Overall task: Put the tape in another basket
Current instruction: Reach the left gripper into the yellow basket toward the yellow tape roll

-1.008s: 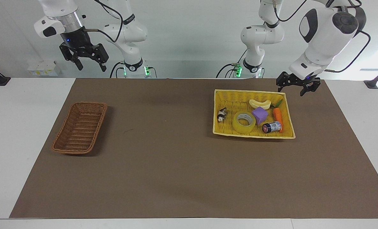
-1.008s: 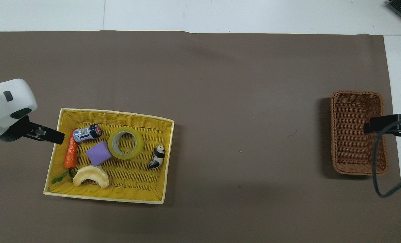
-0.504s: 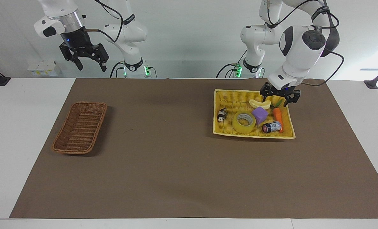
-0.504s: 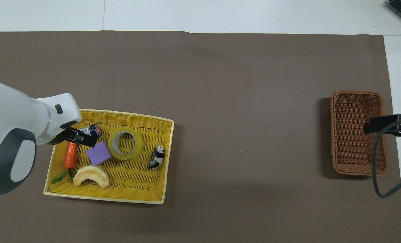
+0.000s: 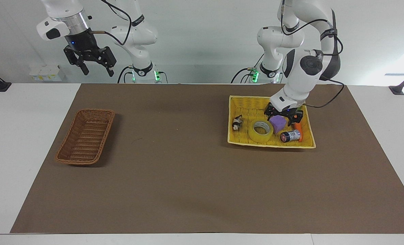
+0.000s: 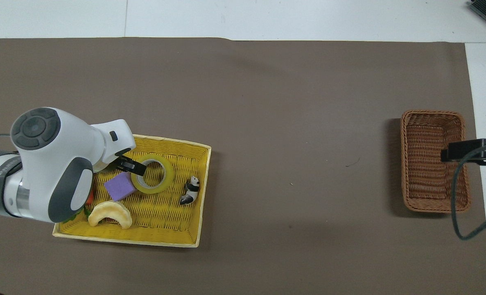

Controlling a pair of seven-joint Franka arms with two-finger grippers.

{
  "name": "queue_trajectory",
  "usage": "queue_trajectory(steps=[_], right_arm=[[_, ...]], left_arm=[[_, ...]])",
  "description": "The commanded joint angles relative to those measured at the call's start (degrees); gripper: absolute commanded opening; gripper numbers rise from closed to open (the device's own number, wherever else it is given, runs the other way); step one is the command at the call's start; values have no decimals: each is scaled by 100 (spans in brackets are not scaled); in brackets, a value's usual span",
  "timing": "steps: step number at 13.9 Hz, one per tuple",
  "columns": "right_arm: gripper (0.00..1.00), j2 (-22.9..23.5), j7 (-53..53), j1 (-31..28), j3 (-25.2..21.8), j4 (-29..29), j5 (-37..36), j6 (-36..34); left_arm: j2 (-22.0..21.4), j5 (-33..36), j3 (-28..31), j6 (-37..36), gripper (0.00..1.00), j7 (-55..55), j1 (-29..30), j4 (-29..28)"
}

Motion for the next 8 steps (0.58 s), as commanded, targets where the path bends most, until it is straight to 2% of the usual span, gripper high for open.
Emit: queue_trajectory(steps=[1, 4, 8], right_arm=[[100, -108, -63, -39, 15, -116, -49, 82], [100, -108, -54, -39, 15, -116, -49, 73], [100, -108, -63, -39, 15, -116, -49, 73]], left_arm=[[107, -65, 83, 516, 91, -17, -190, -206], [274, -65, 83, 588, 79, -17, -199, -215], [275, -65, 83, 859, 76, -70, -199, -478]])
